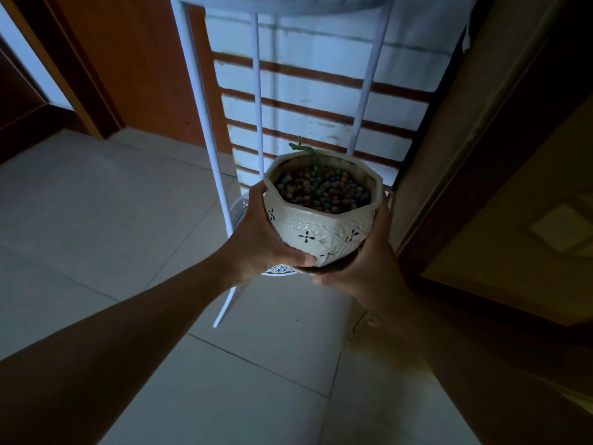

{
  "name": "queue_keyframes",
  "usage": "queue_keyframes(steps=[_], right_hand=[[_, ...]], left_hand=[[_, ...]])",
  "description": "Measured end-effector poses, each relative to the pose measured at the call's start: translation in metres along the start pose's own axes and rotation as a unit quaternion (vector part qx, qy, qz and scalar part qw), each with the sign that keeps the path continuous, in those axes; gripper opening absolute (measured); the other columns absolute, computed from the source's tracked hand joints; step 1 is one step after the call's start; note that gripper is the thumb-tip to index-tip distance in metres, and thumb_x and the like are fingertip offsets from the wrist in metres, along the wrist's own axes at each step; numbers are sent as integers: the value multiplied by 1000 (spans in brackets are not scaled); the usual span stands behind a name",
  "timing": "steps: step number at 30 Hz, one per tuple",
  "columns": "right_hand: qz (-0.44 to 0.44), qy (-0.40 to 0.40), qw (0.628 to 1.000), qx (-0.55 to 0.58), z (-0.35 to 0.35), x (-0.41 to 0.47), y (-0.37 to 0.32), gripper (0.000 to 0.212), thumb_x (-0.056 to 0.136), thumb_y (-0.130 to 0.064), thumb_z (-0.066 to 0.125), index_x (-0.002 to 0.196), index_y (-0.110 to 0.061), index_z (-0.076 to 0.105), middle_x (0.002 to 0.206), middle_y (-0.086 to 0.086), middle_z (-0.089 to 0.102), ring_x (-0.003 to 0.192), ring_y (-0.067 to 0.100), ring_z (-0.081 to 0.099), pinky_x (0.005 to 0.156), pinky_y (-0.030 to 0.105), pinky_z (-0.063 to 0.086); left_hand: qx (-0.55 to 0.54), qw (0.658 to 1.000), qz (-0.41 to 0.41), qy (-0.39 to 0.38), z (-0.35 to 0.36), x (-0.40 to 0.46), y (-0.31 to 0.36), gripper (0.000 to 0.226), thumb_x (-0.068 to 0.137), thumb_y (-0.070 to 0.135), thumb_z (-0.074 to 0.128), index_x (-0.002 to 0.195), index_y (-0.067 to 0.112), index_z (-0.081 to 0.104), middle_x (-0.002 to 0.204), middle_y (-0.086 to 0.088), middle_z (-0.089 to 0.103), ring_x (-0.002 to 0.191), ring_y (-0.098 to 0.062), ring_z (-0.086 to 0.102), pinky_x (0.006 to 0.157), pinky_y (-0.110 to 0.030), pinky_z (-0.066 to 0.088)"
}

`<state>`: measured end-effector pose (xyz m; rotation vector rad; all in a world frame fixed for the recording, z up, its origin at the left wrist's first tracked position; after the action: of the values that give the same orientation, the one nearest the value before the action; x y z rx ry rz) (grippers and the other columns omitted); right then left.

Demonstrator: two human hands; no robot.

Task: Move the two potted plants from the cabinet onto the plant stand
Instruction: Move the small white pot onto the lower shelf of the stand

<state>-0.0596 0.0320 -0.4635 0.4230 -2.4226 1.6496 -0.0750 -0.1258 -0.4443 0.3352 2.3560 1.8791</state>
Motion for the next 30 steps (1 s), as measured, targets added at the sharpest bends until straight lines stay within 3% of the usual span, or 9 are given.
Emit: queue_keyframes(steps=[2,6,8,13,18,21,23,26,30], right_hand=[[-3,-5,1000,7,7,7,16,143,36,-19,90,146,-31,-1,140,-25,34,125,-16,34,83,0,41],[-27,-26,999,8,22,23,46,141,38,-17,89,146,-24,-1,133,-44,27,124,-19,32,86,0,39],[-27,-35,999,8,29,31,61,142,37,-15,89,146,-27,-1,131,-43,27,124,-17,34,86,4,42],[-9,-48,999,9,47,53,94,145,36,-20,89,145,-37,-5,132,-39,35,119,-11,44,87,34,56],[-7,-61,998,-13,61,74,116,146,36,-23,90,144,-38,-8,138,-27,37,118,-10,46,84,19,53],[-4,-81,997,-20,72,84,130,148,35,-26,87,143,-39,-12,123,-51,28,114,-24,37,81,7,48],[1,-90,996,-26,78,87,138,148,33,-29,86,143,-41,-14,124,-43,30,115,-19,38,84,14,52],[16,-92,995,-26,85,90,146,150,32,-28,86,142,-43,-15,133,-23,36,125,0,38,86,41,56],[23,-84,995,-55,94,97,155,151,33,-30,87,143,-39,-17,147,-2,35,128,9,37,92,44,53]], left_hand=[[8,1000,1,6,-1,9,-18,125,30,30,83,135,16,15,137,0,38,129,-13,39,103,-45,43],[12,1000,1,26,-2,27,-53,123,29,31,82,133,20,16,133,5,40,125,-9,41,98,-32,47],[13,999,-1,38,-6,37,-69,123,29,27,83,132,22,17,127,11,42,122,-7,43,92,-25,49],[3,997,-9,81,-13,58,-107,117,34,11,84,131,23,21,119,14,47,118,-10,46,87,-37,54],[-38,994,-7,104,-18,71,-130,117,30,10,84,129,24,24,123,3,48,119,-18,48,80,-49,56],[-68,991,-10,117,-24,79,-147,119,27,14,83,129,23,23,121,3,48,117,-19,50,79,-50,57],[-67,989,-12,131,-26,83,-159,119,28,9,83,129,22,23,118,5,49,116,-17,50,81,-47,56],[-75,986,-13,150,-28,89,-175,114,31,4,82,128,24,24,114,9,51,113,-14,53,79,-40,57],[-75,983,-5,166,-32,96,-188,116,31,6,84,128,28,25,114,13,52,109,-7,53,75,-30,57]])
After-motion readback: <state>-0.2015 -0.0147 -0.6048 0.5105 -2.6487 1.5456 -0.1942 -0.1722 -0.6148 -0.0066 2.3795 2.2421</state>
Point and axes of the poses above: each hand's wrist, its own x-axis towards the middle knuckle, its own z-axis out of the palm, y = z × x, the point moved 7 cm from there along x, towards the middle knuckle
